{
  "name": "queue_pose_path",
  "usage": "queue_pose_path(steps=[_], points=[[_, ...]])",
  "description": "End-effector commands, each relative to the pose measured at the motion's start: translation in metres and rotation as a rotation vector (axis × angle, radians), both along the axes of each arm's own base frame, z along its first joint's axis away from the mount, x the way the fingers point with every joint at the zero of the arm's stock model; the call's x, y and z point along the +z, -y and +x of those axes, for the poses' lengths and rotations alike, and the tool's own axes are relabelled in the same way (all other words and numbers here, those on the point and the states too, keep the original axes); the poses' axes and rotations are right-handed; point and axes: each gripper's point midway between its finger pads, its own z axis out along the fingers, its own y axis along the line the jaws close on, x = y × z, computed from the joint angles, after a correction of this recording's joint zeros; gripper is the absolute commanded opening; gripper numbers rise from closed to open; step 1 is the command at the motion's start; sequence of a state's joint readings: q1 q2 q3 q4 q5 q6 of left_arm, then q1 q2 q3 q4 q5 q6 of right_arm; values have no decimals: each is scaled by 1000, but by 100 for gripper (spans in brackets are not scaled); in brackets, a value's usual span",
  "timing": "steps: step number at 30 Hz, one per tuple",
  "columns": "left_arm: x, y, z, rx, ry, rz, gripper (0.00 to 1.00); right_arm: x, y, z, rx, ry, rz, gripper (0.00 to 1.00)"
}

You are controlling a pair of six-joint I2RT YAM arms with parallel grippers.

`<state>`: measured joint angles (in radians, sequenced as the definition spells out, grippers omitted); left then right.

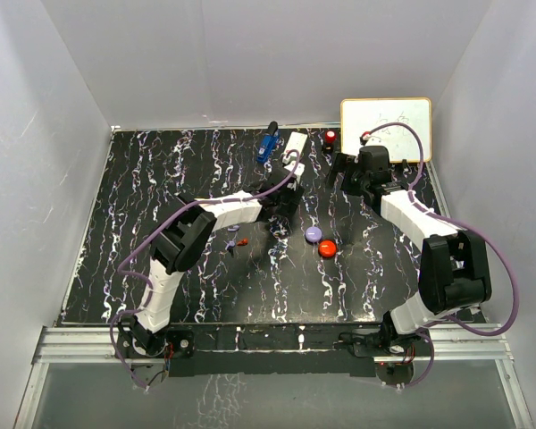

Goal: Insert the wireless bluetooth earbuds into the charging case
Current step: Pick up the charging case at the center of the board.

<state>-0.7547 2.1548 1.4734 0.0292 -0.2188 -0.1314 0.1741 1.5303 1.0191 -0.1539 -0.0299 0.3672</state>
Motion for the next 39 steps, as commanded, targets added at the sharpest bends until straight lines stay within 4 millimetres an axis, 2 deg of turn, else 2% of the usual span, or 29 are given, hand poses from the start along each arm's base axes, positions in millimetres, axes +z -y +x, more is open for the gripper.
queue_pose_path(steps=[1,6,11,15,19,22,30,39], points=[[-7,-12,-6,6,-12,50,52,23,-3,9,13,82,24,98],[4,-13,-12,-7,7,14,23,18,-11,5,53,69,49,98],[44,-6,-21,-75,93,-110,1,14,-32,-4,150,51,129,98],[84,7,-39,-197,173,-264,0,14,-48,-14,221,47,213,96],[111,13,-66,-340,237,-383,0,19,-67,-22,306,51,306,92],[126,13,-76,-399,280,-422,0,22,-75,-28,352,56,348,89],[130,24,-94,-575,313,-436,0,24,-96,-45,450,39,433,82],[132,26,-91,-604,350,-419,0,28,-109,-60,501,30,468,69]])
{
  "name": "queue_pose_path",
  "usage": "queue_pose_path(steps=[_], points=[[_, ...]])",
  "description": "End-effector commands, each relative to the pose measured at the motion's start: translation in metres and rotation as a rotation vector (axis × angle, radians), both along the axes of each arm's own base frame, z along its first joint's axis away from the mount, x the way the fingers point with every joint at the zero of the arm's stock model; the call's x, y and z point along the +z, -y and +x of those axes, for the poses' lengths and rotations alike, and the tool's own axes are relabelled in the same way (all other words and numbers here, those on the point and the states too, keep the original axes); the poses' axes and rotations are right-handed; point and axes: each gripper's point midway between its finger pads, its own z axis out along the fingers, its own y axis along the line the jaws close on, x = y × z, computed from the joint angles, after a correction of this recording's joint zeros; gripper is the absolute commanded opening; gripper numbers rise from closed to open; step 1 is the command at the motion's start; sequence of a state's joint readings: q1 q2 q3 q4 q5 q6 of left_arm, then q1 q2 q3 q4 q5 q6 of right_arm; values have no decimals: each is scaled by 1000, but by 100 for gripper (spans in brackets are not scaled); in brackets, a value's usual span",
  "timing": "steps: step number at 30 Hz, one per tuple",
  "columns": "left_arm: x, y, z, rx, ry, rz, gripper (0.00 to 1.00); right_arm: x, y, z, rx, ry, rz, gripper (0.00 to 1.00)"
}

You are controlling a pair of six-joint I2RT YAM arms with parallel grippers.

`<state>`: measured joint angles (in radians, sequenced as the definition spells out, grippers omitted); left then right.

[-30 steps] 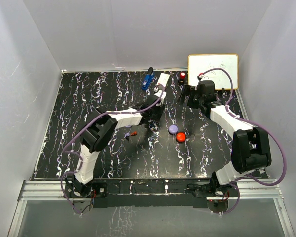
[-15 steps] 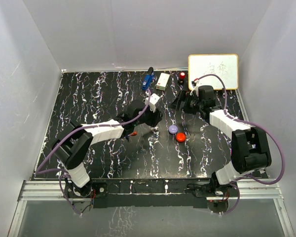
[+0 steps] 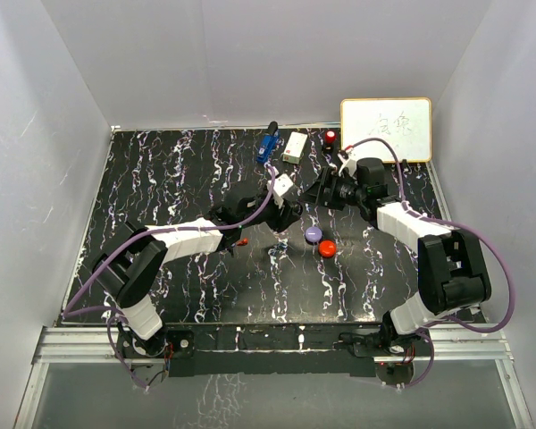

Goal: Insert the wireless bluetooth earbuds into the charging case
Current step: Pick up the charging case at the center of the board.

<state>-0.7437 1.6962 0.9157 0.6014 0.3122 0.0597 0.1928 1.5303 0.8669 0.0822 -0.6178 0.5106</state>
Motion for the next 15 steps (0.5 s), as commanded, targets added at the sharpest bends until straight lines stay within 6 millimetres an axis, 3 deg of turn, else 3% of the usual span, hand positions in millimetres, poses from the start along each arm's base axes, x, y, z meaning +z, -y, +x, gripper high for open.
queue_pose_path(steps=[1,15], points=[[23,5,1,-46,82,-35,0,23,-13,-7,55,75,54,68],[23,8,8,-41,105,-27,0,27,-29,-24,117,65,98,40]])
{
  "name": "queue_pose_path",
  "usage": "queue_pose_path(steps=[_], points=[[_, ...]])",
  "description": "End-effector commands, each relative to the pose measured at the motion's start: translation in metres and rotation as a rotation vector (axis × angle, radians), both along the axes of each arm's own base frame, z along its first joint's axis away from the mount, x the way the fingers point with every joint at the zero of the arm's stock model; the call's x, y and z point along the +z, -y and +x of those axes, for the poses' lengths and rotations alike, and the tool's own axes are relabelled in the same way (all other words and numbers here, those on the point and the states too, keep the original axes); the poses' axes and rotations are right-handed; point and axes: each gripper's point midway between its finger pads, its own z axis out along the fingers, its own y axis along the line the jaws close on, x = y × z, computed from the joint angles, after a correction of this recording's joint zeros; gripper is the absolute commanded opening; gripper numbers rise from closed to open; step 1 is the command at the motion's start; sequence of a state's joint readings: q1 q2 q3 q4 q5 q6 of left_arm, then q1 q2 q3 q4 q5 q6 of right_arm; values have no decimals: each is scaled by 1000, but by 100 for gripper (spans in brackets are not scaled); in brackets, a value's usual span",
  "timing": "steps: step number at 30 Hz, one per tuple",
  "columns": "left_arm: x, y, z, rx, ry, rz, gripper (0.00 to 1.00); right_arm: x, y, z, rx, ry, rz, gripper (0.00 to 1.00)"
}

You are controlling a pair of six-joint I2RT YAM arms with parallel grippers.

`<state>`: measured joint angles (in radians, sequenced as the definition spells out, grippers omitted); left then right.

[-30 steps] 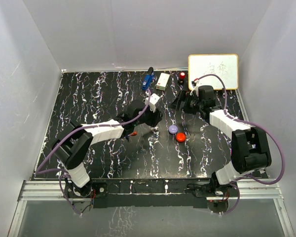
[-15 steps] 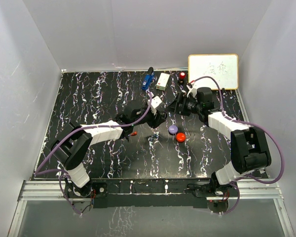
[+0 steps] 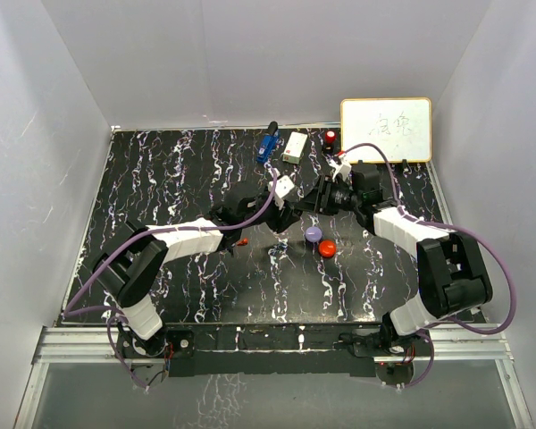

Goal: Insert the wireless bluetooth earbuds into the charging case
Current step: Pick up the charging case at the center of the board.

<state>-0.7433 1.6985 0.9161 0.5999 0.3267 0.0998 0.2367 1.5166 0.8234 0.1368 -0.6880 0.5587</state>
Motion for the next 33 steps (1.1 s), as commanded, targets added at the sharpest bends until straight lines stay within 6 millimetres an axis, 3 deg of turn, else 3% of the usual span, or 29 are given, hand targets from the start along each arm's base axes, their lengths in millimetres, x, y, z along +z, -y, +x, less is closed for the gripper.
queue_pose_path(steps=[1,9,22,27,29,33], points=[[25,8,10,-17,78,-44,0,24,-6,-3,30,82,37,37],[26,10,12,-19,86,-48,0,24,-8,-6,41,76,45,23],[31,15,12,-36,98,-65,0,19,-10,-6,55,63,53,25],[32,16,11,-42,94,-70,0,19,-11,-6,61,62,57,8],[32,14,13,-23,86,-69,0,19,-11,-6,55,64,58,5],[32,5,22,59,80,-61,56,22,-7,-1,17,74,47,2]])
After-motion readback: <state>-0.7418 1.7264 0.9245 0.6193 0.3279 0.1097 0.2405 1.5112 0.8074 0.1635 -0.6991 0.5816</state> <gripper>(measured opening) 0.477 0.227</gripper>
